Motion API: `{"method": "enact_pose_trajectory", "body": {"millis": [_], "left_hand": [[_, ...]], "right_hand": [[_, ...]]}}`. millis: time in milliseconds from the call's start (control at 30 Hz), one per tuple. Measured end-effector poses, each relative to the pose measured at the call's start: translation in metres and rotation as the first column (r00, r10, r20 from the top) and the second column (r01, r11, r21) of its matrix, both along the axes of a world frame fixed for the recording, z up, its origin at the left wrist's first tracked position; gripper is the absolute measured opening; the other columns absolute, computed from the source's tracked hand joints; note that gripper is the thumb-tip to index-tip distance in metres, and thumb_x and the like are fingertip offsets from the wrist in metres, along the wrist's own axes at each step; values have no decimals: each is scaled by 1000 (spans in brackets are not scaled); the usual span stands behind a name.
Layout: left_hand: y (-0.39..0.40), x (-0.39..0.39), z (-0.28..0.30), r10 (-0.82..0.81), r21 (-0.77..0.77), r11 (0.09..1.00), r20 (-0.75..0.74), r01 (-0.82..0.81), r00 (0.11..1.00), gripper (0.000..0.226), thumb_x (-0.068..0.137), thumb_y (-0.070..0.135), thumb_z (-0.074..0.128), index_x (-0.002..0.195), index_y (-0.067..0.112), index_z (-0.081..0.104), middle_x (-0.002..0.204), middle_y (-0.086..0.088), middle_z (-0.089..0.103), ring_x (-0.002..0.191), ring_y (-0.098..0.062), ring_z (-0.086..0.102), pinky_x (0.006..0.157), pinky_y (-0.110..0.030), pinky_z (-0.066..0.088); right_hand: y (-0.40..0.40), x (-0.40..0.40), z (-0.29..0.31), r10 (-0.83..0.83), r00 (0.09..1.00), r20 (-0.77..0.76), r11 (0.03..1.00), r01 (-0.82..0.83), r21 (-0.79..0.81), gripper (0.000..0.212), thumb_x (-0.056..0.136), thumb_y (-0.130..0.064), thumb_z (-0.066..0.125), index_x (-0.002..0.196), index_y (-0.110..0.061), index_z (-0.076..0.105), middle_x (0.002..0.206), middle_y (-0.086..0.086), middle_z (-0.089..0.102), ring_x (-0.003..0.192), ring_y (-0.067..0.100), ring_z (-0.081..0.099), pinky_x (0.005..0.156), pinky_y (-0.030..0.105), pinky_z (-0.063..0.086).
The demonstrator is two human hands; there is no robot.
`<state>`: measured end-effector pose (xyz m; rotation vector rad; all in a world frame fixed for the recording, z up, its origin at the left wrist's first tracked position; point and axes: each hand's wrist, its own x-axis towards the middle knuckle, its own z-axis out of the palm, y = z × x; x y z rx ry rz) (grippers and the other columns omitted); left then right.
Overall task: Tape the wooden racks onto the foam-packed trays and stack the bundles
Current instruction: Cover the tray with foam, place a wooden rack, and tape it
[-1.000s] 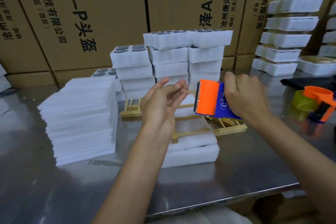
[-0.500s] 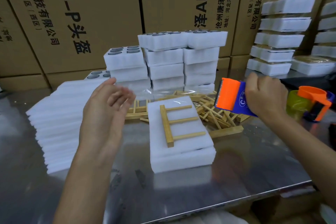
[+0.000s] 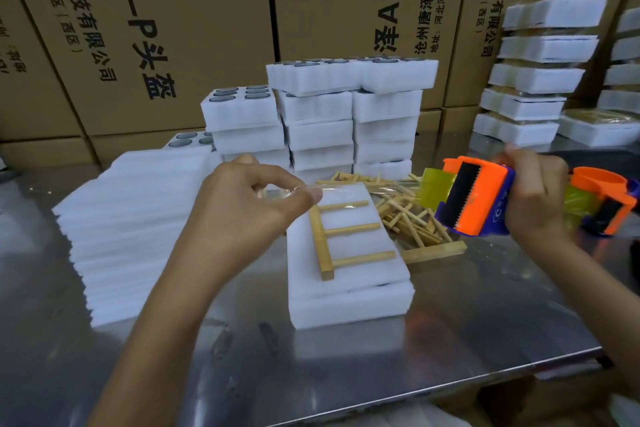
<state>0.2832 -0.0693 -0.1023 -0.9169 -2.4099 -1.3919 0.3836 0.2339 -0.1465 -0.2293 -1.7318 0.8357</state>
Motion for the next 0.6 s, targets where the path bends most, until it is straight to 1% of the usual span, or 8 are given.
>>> {"method": "enact_pose_trajectory", "body": {"millis": [67, 133, 233, 300, 400, 467, 533, 600], "left_hand": [[-6, -6, 6, -90, 68, 994, 70, 85, 993, 6, 77, 42, 79, 78, 37, 79, 55, 5, 31, 50, -5, 32, 48, -13, 25], [-12, -13, 8, -102, 92, 991, 55, 97, 993, 9, 83, 40, 73, 82, 34, 79, 58, -8, 38, 53, -8, 35, 53, -19, 31], [-17, -15, 9, -94, -81, 992, -24, 92, 995, 28, 75, 64, 68, 74, 37, 77, 51, 14, 45, 53, -2, 43, 55, -16, 35], [-15, -14, 7, -65, -199, 978, -45, 55, 997, 41, 60, 75, 68, 68, 36, 76, 65, 17, 60, 72, 2, 55, 61, -24, 43], [-10, -16, 2, -2, -173, 985, -105, -16, 994, 38, 63, 68, 72, 58, 31, 71, 71, 8, 62, 86, -8, 59, 74, -38, 51], [-8, -19, 1, 30, -126, 991, -161, -50, 986, 35, 69, 65, 72, 58, 32, 71, 66, 12, 58, 77, -4, 57, 79, -44, 52], [-6, -26, 0, 58, -80, 994, -203, -76, 978, 40, 73, 67, 69, 55, 31, 70, 63, 16, 57, 69, -6, 54, 74, -43, 51], [-3, -34, -1, 102, -105, 985, -257, -133, 961, 45, 76, 69, 63, 54, 30, 67, 61, 11, 57, 74, -10, 56, 62, -34, 43]], "right_hand": [[0, 0, 0, 53, 998, 19, 999, -53, -9, 53, 93, -24, 37, 46, -31, 59, 43, -13, 51, 46, 2, 45, 52, 21, 31], [-1, 1, -1, 89, 995, 42, 996, -88, -32, 52, 93, -24, 39, 46, -32, 60, 41, -14, 49, 45, 2, 43, 53, 24, 32], [-2, -1, -1, 86, 991, 105, 995, -81, -52, 48, 91, -29, 41, 46, -20, 55, 42, -6, 50, 45, 6, 44, 56, 33, 33], [-1, -2, 2, 68, 987, 146, 997, -64, -33, 48, 91, -33, 41, 48, -13, 49, 42, 1, 48, 44, 9, 45, 56, 34, 33], [-1, -3, 11, 15, 962, 272, 997, -36, 75, 59, 90, -39, 40, 56, 9, 45, 48, 21, 48, 48, 21, 48, 56, 39, 36], [0, -4, 18, -50, 914, 404, 982, -28, 187, 67, 86, -45, 33, 67, 16, 52, 58, 29, 51, 55, 30, 49, 60, 44, 38], [3, -8, 24, -207, 819, 536, 924, -16, 382, 70, 84, -47, 25, 81, 11, 63, 63, 23, 56, 60, 25, 50, 61, 40, 38], [5, -13, 30, -338, 726, 599, 845, -46, 534, 66, 84, -46, 20, 88, 2, 64, 67, 15, 57, 67, 25, 52, 62, 40, 40]]}}
